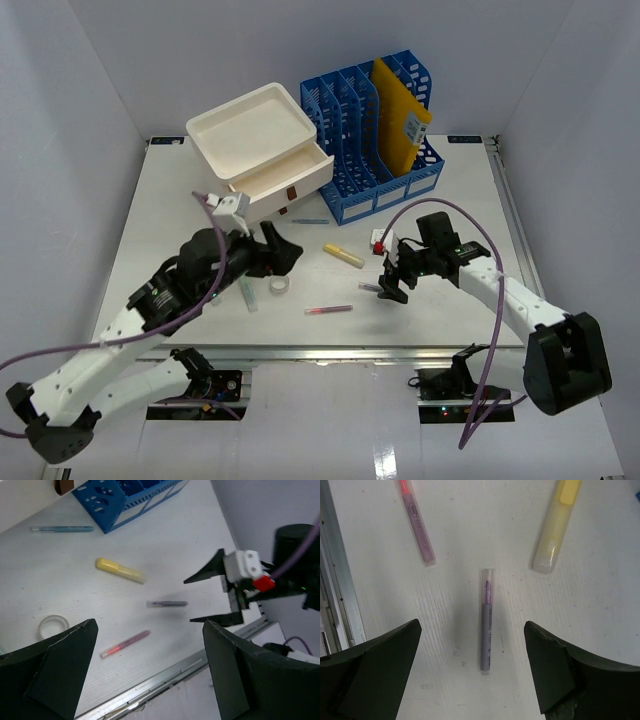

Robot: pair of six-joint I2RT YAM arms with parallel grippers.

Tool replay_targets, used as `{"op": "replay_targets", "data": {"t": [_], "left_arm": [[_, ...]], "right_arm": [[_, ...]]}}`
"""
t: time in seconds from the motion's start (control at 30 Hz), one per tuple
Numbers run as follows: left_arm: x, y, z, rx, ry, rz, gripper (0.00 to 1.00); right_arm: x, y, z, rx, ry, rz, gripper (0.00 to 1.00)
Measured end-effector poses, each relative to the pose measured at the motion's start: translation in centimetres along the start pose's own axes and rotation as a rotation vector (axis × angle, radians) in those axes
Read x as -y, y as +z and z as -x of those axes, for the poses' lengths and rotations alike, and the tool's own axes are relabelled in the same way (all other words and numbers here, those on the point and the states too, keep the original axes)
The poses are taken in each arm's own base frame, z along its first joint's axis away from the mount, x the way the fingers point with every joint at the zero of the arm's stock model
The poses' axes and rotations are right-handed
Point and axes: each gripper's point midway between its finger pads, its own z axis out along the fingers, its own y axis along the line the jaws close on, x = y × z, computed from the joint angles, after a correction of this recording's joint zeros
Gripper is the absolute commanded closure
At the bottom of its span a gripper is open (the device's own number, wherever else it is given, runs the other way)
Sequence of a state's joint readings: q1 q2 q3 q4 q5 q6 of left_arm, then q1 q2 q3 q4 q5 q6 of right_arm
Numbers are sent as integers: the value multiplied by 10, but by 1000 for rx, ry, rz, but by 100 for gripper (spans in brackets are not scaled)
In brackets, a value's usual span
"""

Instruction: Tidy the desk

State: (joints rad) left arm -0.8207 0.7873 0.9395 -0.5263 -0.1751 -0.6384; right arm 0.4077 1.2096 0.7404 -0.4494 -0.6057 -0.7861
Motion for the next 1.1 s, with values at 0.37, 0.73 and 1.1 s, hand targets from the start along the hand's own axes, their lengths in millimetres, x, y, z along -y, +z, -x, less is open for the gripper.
{"op": "replay_targets", "data": {"t": [0.37,0.73,1.1], "left_arm": [[-41,-66,-54,13,-144,-59,2],[-54,-63,-70,-47,-192,20,2],[-57,-61,-71,-51,-190,36,2]], "right_arm": [[7,23,-33,-134,-118,45,4],[14,44,-58,-220,-120,50,16],[13,51,-60,-211,-102,65,59]]}}
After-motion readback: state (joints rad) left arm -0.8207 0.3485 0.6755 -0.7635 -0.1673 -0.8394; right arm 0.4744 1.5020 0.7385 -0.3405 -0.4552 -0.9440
